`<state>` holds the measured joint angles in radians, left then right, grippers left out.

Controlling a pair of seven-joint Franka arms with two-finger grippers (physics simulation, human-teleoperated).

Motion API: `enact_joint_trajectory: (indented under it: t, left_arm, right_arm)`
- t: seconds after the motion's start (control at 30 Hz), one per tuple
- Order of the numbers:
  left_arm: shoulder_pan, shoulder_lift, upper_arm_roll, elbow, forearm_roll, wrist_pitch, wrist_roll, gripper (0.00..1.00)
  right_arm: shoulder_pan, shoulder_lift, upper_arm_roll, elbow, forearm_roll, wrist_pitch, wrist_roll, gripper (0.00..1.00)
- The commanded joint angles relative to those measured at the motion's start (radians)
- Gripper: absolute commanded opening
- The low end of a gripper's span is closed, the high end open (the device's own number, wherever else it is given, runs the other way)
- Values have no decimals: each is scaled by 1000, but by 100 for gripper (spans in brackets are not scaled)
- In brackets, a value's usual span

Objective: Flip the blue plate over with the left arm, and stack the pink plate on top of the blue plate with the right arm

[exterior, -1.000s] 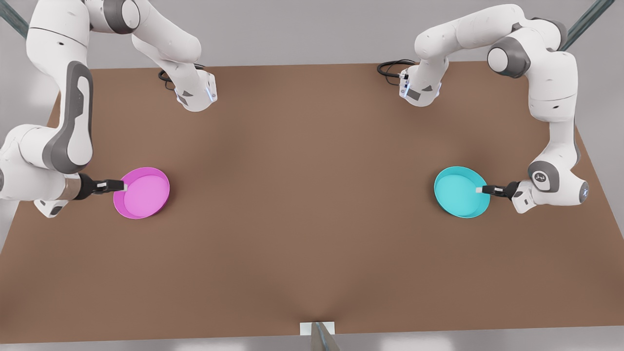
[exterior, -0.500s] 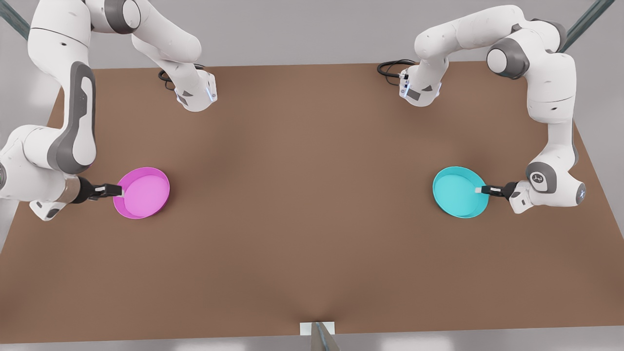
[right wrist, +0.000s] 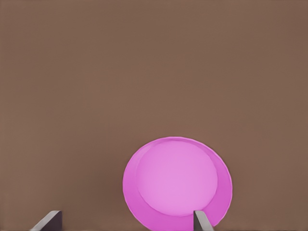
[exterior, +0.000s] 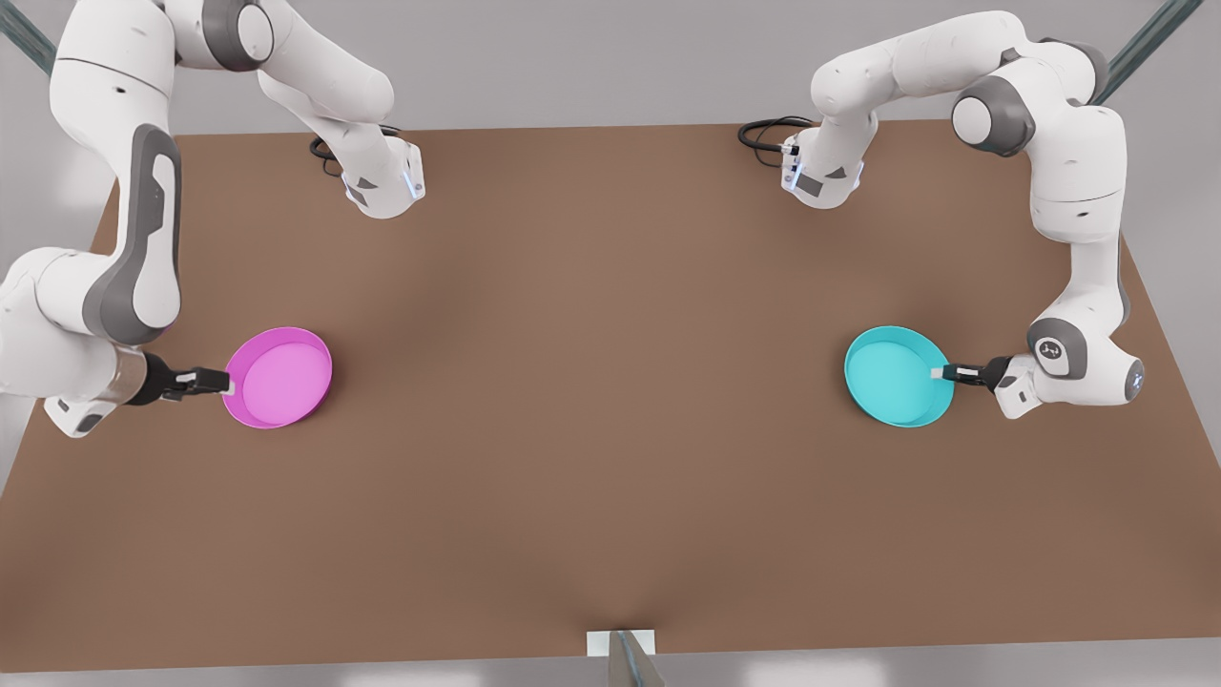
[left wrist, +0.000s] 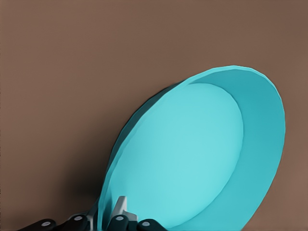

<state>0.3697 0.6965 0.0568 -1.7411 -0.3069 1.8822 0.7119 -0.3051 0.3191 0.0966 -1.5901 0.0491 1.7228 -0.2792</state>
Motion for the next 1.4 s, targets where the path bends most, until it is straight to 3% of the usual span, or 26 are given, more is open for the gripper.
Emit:
enact_joint_trajectory:
  t: [0.0,0.83,1.2,1.27,1.37]
  left_arm:
    - [0,0,0,0,0,0,0,28]
    - [-49,-69,2,6,86,-18,-32,25]
    - [-233,-94,6,179,307,-247,-262,25]
    - [-247,-94,-3,186,380,-265,-318,25]
    - [-386,-94,5,258,475,-371,-422,25]
  right_arm:
    - [0,0,0,-1,0,1,0,100]
    - [-57,84,0,-10,15,32,41,100]
    - [-126,132,0,-21,32,73,22,100]
    - [-155,141,-5,-24,3,57,-104,100]
    - [-190,166,-9,-19,-54,-8,-121,100]
